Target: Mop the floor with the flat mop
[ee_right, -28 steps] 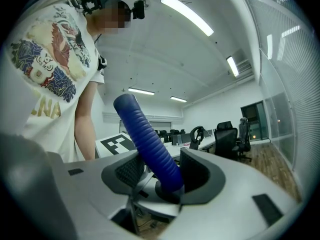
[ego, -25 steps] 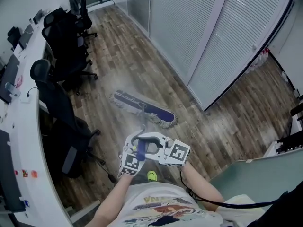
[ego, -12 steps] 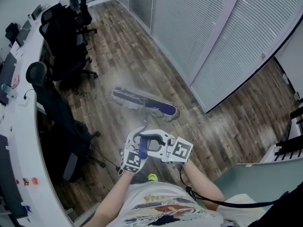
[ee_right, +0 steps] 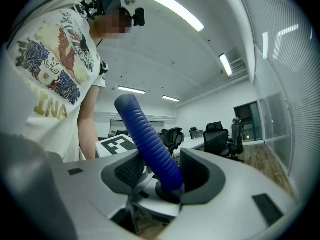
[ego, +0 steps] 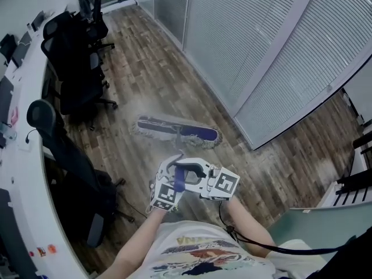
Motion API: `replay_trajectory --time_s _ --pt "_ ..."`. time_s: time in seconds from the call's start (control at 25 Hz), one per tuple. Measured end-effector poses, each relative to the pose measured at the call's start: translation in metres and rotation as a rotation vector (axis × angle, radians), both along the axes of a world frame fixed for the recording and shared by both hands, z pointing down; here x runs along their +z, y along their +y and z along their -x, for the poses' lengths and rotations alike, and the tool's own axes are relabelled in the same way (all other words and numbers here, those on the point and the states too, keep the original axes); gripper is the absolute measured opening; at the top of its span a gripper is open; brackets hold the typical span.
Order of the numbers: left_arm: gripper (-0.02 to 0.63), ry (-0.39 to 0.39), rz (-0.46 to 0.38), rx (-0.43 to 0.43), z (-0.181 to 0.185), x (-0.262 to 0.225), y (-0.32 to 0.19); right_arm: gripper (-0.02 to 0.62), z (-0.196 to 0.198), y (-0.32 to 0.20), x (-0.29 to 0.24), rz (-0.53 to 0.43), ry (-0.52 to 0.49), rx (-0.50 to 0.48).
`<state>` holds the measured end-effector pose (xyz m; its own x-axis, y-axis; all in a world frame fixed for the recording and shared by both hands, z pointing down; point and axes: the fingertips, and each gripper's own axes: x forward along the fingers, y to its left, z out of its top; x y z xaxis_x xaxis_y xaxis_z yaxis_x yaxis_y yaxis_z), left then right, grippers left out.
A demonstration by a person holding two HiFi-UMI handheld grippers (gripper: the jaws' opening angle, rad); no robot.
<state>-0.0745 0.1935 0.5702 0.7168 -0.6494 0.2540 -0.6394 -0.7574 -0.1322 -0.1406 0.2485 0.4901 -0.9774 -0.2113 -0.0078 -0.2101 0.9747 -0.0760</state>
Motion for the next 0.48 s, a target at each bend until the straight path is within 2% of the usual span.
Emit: replay_trajectory --time_s 0.48 --pt "0.094 -0.035 -0.019 0.052 0.012 0.003 -0.108 0.213 0.014 -0.111 0.003 -0.018 -0.010 0.037"
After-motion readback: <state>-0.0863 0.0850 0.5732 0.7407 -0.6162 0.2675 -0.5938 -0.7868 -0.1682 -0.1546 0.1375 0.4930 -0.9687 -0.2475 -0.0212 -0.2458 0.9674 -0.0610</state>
